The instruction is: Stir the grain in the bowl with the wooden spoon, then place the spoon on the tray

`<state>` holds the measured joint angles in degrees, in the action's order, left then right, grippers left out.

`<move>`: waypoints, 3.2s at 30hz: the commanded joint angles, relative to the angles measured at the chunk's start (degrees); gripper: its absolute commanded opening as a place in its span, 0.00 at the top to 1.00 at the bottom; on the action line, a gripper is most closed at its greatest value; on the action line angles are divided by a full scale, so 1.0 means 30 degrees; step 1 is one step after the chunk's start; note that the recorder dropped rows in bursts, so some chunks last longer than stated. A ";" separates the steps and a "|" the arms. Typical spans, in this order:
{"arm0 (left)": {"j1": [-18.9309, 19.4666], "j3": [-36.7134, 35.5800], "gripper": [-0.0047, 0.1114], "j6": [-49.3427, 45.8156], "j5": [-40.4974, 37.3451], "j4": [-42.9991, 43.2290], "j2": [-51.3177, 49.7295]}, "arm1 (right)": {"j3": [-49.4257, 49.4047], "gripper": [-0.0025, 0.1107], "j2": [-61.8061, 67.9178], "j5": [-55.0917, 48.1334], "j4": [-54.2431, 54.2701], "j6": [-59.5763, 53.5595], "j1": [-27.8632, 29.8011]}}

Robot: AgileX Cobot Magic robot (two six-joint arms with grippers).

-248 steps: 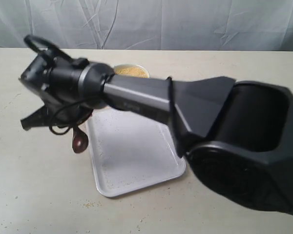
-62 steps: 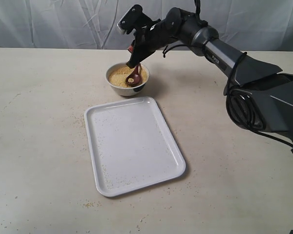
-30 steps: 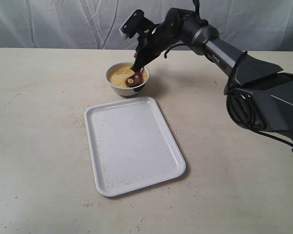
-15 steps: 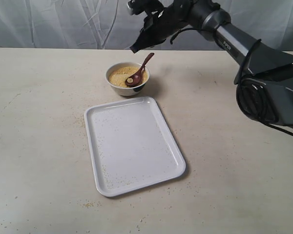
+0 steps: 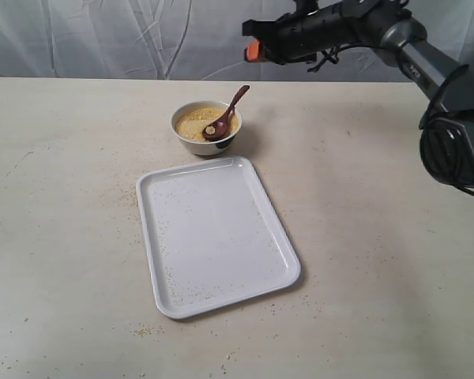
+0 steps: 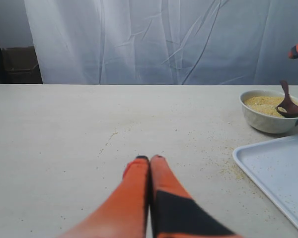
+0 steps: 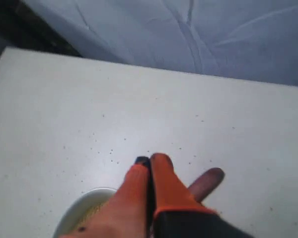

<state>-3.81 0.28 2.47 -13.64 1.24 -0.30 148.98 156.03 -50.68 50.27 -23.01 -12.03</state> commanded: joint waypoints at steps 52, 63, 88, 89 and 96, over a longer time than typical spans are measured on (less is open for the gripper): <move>0.0083 -0.0095 0.96 -0.0008 0.0113 -0.0013 0.0101 | 0.0131 0.98 0.2166 -0.1270 1.6560 -1.9583 -0.1154; 0.0083 -0.0095 0.96 -0.0008 0.0113 -0.0013 0.0101 | 0.0131 0.98 0.2820 -0.1016 1.4594 -2.0226 -0.2055; 0.0083 -0.0095 0.96 -0.0008 0.0113 -0.0013 0.0101 | 0.0131 0.98 0.2564 -0.1596 1.2746 -1.8760 -0.2222; 0.0083 -0.0095 0.96 -0.0008 0.0113 -0.0013 0.0101 | 0.0131 0.98 0.2342 -0.1729 1.3025 -1.8760 -0.2222; 0.0083 -0.0095 0.96 -0.0008 0.0113 -0.0013 0.0101 | 0.0131 0.98 0.1245 -0.2442 1.3591 -1.8797 -0.2051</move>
<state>-3.81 0.28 2.47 -13.64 1.24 -0.30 149.12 161.70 -55.47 89.08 -79.52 -18.51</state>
